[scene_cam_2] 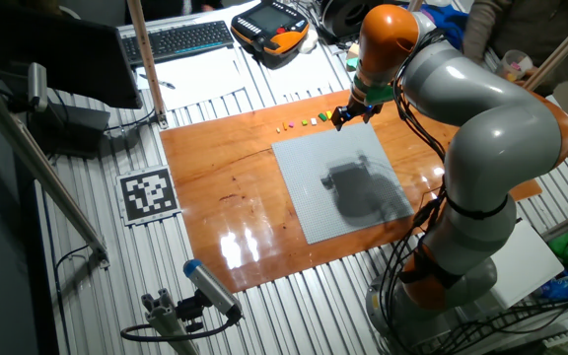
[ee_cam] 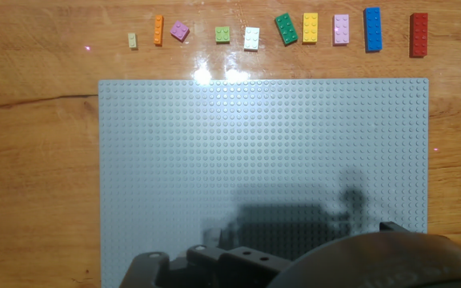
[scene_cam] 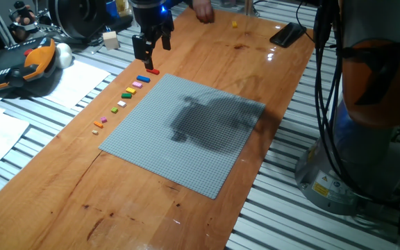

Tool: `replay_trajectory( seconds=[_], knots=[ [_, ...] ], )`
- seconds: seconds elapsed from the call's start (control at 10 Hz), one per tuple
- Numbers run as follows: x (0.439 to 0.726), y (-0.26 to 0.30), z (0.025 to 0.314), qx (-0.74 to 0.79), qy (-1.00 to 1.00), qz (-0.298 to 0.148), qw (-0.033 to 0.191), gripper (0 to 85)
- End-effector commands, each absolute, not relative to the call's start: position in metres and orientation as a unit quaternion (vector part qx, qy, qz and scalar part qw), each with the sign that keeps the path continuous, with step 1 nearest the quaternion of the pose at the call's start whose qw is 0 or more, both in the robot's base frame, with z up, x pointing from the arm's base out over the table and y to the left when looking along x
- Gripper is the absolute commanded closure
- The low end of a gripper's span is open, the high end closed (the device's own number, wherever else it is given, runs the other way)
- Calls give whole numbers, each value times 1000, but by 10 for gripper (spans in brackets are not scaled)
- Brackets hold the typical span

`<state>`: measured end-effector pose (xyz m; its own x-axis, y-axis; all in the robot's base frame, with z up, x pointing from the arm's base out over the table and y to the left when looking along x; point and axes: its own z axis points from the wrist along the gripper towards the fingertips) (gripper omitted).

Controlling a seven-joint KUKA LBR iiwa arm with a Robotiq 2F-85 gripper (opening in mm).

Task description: Stack small Lego blocks one on top of the other

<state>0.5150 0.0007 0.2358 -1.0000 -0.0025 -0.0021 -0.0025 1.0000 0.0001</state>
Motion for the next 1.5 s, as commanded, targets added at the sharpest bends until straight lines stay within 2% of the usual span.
replay_trajectory(
  seconds=[0.0, 0.1, 1.4],
  knots=[
    [515, 1, 236, -1, 1000, 0, 1, 850],
    [515, 1, 236, -208, 974, -66, -59, 850],
    [515, 0, 236, -170, 981, -70, -60, 850]
  ],
)
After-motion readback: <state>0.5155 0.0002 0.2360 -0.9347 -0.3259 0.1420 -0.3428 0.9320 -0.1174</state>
